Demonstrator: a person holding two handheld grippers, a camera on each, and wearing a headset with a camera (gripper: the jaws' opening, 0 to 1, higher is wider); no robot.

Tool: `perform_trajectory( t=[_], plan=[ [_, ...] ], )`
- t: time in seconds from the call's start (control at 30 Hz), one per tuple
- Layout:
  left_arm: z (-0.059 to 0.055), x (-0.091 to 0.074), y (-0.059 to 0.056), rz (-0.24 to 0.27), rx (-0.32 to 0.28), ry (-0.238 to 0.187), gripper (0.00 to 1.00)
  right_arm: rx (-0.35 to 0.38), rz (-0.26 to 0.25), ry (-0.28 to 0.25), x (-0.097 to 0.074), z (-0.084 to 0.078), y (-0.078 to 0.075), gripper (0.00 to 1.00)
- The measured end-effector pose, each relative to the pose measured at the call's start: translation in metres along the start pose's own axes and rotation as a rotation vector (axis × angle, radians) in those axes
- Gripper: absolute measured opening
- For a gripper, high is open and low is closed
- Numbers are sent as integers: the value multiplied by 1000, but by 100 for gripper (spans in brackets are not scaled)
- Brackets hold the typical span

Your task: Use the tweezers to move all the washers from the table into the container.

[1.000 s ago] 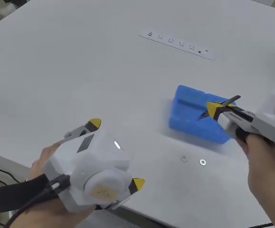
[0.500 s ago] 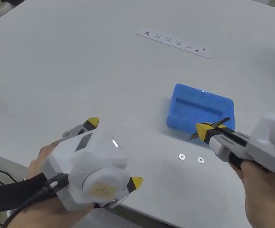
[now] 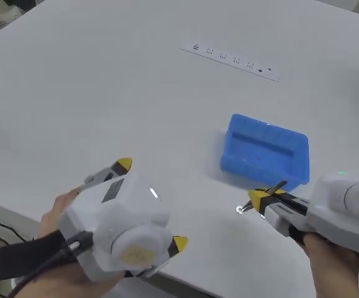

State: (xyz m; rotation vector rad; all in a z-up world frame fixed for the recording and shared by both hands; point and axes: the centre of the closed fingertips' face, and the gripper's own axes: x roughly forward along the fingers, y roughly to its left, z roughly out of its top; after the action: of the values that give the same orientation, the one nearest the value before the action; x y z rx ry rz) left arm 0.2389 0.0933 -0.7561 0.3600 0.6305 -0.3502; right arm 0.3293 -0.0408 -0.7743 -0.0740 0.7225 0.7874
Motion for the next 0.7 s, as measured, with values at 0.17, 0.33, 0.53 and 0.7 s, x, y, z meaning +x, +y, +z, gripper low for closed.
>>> perform_trajectory(
  t=[0.17,0.33,0.53,0.7],
  plan=[
    [1,0,-1,0,1,2,91,-38,-4,29,5,-8,1,4],
    [2,0,-1,1,-4,2,91,-85,-12,27,4,-8,1,4],
    [2,-2,0,4,1,2,91,-92,-23,24,4,-8,2,4],
    [1,-2,0,5,0,2,91,-94,-34,27,2,-6,5,4]
  ],
)
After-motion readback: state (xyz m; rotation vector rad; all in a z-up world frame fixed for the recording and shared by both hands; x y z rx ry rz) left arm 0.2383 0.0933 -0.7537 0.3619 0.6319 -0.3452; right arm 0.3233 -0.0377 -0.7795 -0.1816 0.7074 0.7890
